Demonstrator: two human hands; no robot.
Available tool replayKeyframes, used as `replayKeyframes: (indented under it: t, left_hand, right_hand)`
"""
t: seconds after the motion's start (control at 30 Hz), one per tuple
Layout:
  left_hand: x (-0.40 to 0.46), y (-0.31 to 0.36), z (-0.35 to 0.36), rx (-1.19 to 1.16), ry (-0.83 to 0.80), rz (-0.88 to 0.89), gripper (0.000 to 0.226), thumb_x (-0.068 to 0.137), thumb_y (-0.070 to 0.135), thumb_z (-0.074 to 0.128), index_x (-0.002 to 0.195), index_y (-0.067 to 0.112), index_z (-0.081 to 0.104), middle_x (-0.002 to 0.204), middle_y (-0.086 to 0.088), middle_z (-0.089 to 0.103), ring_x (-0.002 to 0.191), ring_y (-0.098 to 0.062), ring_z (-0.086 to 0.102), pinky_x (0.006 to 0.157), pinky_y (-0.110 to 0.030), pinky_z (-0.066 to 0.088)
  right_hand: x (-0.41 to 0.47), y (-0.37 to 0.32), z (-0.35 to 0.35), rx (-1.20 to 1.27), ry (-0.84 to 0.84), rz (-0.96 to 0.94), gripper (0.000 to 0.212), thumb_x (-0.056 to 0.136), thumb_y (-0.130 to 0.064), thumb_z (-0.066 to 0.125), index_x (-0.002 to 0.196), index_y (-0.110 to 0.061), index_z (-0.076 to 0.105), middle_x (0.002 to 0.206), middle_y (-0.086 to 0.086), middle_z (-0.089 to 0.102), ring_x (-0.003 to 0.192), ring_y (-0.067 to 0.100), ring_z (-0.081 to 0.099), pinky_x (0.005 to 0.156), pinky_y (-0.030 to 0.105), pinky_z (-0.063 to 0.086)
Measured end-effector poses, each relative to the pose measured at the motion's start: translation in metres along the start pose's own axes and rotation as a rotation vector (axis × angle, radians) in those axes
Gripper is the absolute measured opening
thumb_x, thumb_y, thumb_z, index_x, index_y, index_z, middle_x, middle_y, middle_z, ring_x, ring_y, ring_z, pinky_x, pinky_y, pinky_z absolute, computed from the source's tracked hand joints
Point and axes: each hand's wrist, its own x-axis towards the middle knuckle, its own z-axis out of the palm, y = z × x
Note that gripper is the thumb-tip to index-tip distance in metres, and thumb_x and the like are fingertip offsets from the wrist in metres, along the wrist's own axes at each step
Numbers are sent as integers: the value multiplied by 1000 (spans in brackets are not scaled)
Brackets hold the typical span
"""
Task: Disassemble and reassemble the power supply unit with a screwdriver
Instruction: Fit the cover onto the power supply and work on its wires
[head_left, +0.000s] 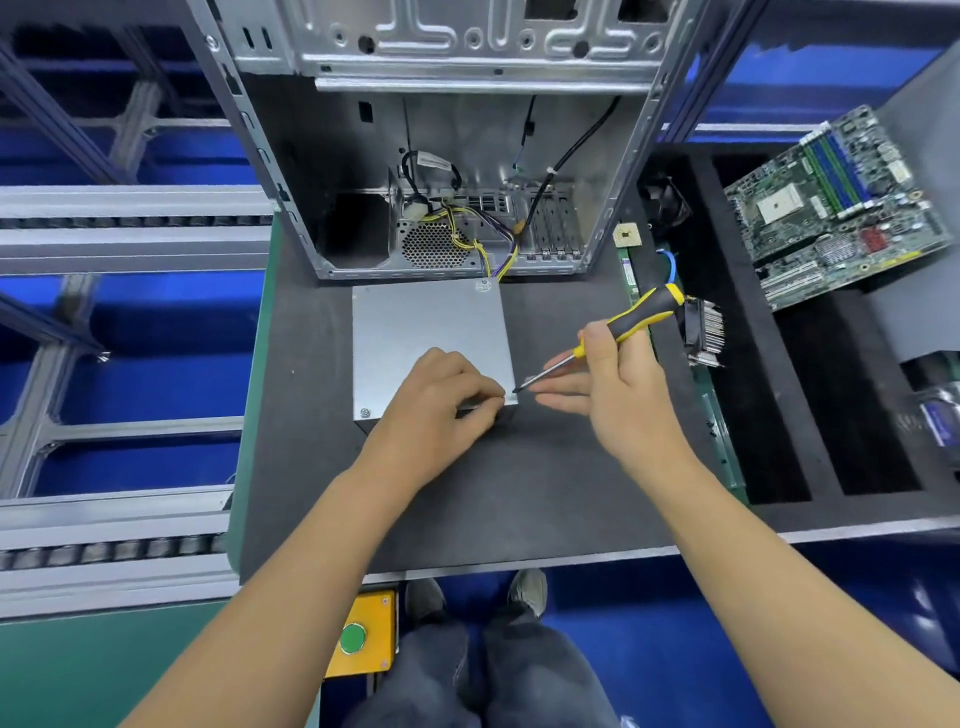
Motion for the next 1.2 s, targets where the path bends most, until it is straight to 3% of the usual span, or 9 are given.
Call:
replayKeyframes:
  t: [0.17, 0.47, 0.63, 0.7, 0.77, 0.83, 0.97, 1.1, 1.2]
  left_hand:
    - [0, 4, -1, -5, -10, -29, 12, 77, -3, 78, 84, 8, 78, 78, -7, 63, 81, -28, 53, 81, -1, 30]
    - [1, 6, -1, -37, -25, -72, 9, 81, 1, 76, 87, 7, 77, 81, -7, 63, 87, -19, 46, 79, -4, 32]
    - [3, 8, -2, -54, -47, -100, 7, 83, 3, 75, 88, 8, 77, 81, -8, 62, 88, -19, 44, 78, -7, 32]
    - [4, 9, -3, -52, -50, -99, 7, 83, 3, 75, 87, 8, 76, 81, -8, 61, 87, -19, 44, 75, -12, 32]
    - [4, 8, -2, -46, -46, -98, 6, 83, 3, 75, 87, 7, 76, 80, -8, 61, 87, -20, 43, 72, -16, 29]
    - [4, 9, -2, -46, -46, -102, 6, 83, 4, 75, 87, 8, 76, 80, -7, 60, 86, -20, 43, 72, -17, 28]
    - [5, 9, -2, -35, -43, -88, 5, 82, 4, 75, 84, 9, 75, 76, 2, 52, 84, -19, 41, 70, -18, 26]
    - [5, 9, -3, -24, -54, -84, 3, 83, 6, 73, 83, 10, 74, 76, 6, 49, 83, -18, 40, 71, -19, 26]
    - [5, 11, -3, -28, -64, -94, 4, 84, 7, 72, 84, 10, 73, 75, 9, 46, 83, -17, 39, 72, -18, 27]
  right_hand:
    - [-5, 6, 5, -12, -16, -17, 15, 106, -27, 42, 96, -15, 45, 89, 17, 68, 76, 30, 75, 63, 32, 60]
    - [-11, 7, 6, -65, -41, -55, 11, 105, -27, 43, 98, -19, 47, 97, 20, 68, 78, 25, 75, 67, 34, 62]
    - [-12, -1, 3, -280, -124, -258, 4, 94, -32, 57, 91, -35, 58, 86, -5, 71, 83, 17, 74, 77, 38, 61]
    - [-10, -7, 5, -411, -144, -340, 4, 91, -35, 63, 90, -33, 59, 81, -10, 70, 82, 12, 72, 78, 32, 59]
    - [-10, -12, 8, -541, -150, -416, 11, 89, -33, 67, 90, -25, 60, 76, -11, 68, 75, 7, 67, 71, 14, 50]
    - [-11, -17, 11, -638, -153, -447, 13, 90, -29, 70, 91, -21, 59, 73, -14, 65, 69, 5, 63, 64, 8, 42]
    - [-13, -24, 13, -668, -200, -387, 18, 94, -25, 65, 103, -29, 51, 83, -11, 69, 76, 3, 65, 70, 13, 46]
    - [-15, -27, 14, -687, -225, -366, 26, 95, -25, 62, 108, -36, 43, 82, -11, 69, 73, 3, 64, 60, 10, 39]
    - [-13, -28, 17, -697, -193, -379, 20, 94, -25, 64, 102, -27, 46, 83, -8, 70, 75, 7, 67, 67, 24, 49]
